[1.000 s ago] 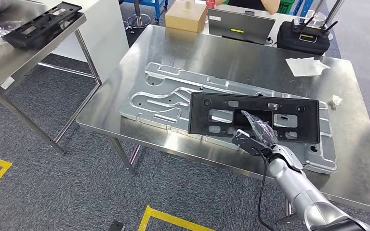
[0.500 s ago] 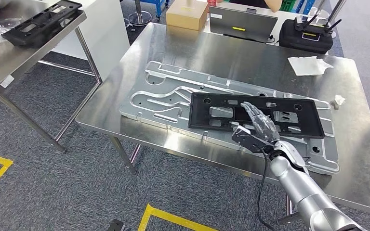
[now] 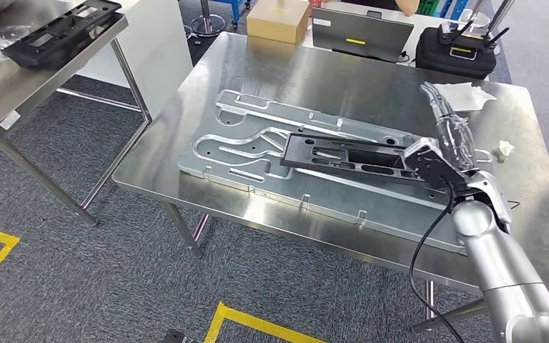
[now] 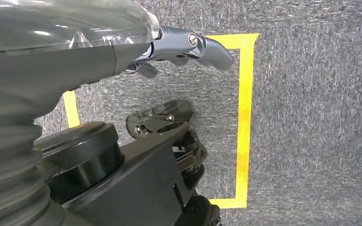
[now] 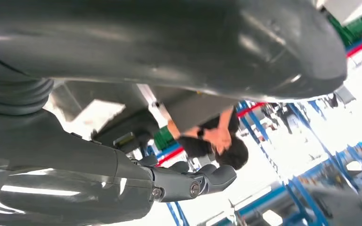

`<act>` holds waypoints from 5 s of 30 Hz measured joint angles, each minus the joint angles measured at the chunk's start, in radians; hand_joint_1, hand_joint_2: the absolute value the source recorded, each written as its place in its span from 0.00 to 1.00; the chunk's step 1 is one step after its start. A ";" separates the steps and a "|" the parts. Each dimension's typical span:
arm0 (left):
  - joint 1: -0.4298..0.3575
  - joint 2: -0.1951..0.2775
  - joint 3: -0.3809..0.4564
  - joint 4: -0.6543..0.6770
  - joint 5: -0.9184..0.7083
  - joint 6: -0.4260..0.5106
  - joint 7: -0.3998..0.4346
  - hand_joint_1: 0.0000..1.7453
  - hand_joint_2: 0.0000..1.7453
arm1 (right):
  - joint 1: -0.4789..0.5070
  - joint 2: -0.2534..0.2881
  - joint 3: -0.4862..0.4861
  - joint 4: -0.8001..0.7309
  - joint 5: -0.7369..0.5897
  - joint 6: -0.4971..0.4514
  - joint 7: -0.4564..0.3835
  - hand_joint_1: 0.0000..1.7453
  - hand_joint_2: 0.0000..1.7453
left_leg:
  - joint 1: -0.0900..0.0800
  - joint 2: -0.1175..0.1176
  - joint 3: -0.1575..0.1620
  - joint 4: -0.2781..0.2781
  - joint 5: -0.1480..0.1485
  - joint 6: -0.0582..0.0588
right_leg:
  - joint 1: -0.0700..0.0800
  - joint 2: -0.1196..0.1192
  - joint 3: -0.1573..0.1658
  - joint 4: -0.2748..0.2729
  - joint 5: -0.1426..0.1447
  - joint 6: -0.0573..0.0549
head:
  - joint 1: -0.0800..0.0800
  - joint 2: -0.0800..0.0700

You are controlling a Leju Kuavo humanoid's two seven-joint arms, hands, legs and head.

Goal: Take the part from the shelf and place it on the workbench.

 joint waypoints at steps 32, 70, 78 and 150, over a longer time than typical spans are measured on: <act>-0.002 -0.008 0.064 0.000 0.054 -0.068 -0.056 0.00 0.00 | 0.261 0.011 -0.183 -0.132 0.032 0.010 -0.017 0.00 0.00 | -0.005 -0.001 0.001 -0.001 0.000 0.018 | -0.010 -0.001 0.003 -0.002 -0.002 0.019 | 0.000 0.000; -0.027 -0.009 0.070 -0.002 0.021 -0.107 0.011 0.00 0.00 | 0.415 0.027 -0.305 -0.133 0.040 0.037 -0.029 0.00 0.00 | 0.018 0.007 0.042 -0.021 -0.021 0.007 | -0.023 -0.018 -0.148 0.280 -0.104 0.042 | 0.000 0.000; -0.030 -0.012 0.070 -0.002 0.021 -0.105 0.012 0.00 0.00 | 0.433 0.068 -0.298 -0.133 0.079 0.044 -0.021 0.00 0.00 | 0.013 0.006 -0.020 0.002 0.030 -0.025 | -0.005 -0.020 0.071 -0.014 -0.054 0.003 | -0.001 0.000; -0.005 0.009 0.095 -0.002 0.050 -0.007 0.023 0.00 0.00 | 0.292 0.152 -0.195 0.202 -0.103 0.037 -0.124 0.00 0.00 | 0.016 0.014 0.072 -0.022 -0.060 -0.021 | 0.001 -0.024 -0.011 -0.003 0.011 -0.002 | 0.000 0.000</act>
